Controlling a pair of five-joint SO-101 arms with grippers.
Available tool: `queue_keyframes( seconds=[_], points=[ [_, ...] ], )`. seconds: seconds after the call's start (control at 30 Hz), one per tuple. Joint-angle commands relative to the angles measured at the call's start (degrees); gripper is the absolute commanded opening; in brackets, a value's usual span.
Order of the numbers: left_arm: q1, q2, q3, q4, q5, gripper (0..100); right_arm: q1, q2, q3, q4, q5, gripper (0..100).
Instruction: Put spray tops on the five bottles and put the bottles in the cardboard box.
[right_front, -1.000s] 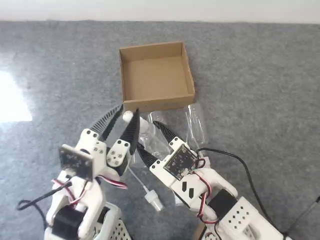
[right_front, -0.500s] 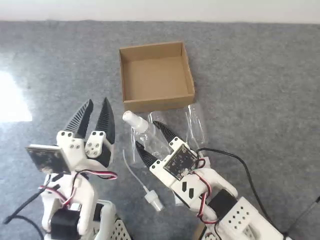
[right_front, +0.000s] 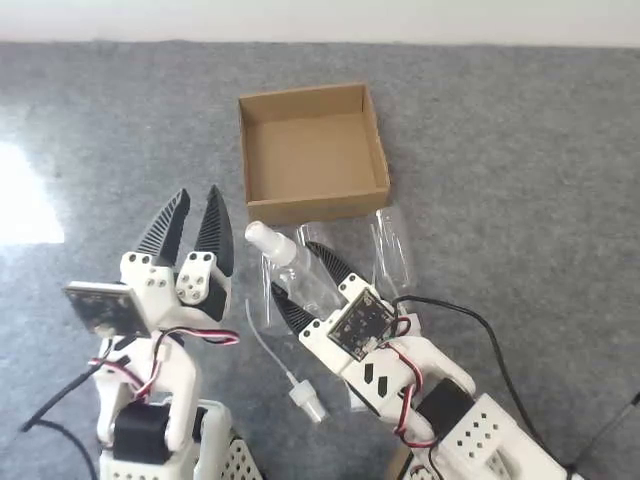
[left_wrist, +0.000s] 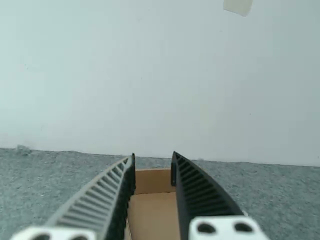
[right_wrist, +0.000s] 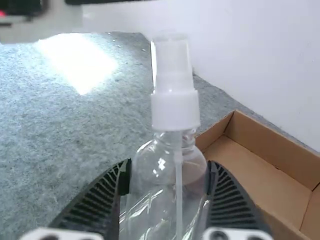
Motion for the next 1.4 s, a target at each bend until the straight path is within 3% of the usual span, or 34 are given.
queue_keyframes(
  seconds=[0.0, 0.27, 0.8, 1.37],
  points=[
    [-0.2, -1.1, -0.3, -1.8, 1.1, 11, 1.1, -1.6, -4.1, -2.7, 1.1, 10.7],
    [4.8, -1.1, 0.8, -1.8, 0.6, 11, 1.7, -1.6, -4.3, -2.7, 1.1, 10.7],
    [13.7, -1.1, 1.3, -0.3, -7.1, 11, 1.7, -1.6, -3.9, -2.5, 1.1, 10.7],
    [13.6, -1.1, -1.4, 1.0, -8.3, 11, 1.9, -1.5, -2.5, -2.5, 1.1, 10.7]
  ],
)
